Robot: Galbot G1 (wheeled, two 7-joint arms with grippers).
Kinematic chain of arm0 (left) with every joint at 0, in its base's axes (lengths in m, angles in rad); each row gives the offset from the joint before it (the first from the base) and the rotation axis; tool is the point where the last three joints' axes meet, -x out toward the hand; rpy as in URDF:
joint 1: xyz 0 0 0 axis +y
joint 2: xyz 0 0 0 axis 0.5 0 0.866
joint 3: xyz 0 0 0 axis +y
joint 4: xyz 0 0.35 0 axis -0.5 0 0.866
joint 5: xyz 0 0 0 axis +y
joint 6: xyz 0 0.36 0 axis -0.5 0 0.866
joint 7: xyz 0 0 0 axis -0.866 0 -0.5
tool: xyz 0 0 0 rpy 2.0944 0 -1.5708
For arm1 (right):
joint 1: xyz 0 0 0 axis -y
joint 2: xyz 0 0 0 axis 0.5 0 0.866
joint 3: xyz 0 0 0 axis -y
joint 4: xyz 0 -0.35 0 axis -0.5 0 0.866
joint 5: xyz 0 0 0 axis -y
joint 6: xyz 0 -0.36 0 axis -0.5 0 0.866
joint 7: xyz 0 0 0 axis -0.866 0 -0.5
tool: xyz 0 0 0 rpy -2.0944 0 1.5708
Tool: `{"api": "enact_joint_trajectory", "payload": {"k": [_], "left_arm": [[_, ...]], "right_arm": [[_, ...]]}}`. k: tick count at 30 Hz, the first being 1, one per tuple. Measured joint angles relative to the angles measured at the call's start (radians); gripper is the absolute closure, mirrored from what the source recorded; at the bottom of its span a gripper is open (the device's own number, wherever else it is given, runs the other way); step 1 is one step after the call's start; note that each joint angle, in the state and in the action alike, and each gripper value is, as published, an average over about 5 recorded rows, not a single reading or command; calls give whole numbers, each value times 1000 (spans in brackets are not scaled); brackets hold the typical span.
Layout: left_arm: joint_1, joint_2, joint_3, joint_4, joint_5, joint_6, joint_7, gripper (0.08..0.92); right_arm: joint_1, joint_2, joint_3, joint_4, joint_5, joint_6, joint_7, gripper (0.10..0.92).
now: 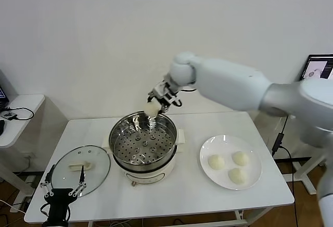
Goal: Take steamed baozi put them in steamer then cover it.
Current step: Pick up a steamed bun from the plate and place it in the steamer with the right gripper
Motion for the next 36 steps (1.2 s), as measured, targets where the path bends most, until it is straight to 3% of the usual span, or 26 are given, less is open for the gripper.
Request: {"api": "enact_joint_trajectory", "payload": {"k": [25,33,36], "left_arm": [[-12,-13,6,9,31,-23,-5,177],[-5,-17,7,-1,33,-25,-5,177],[-2,-17,7,-4,33,-25,-5,177]], "right_arm": [[-129,157,-22,-204,-313,269,92,406],[-119,155,-13,-221,-349,304,111,228],[-98,142,-17,-204,-326,294,99,206]]}}
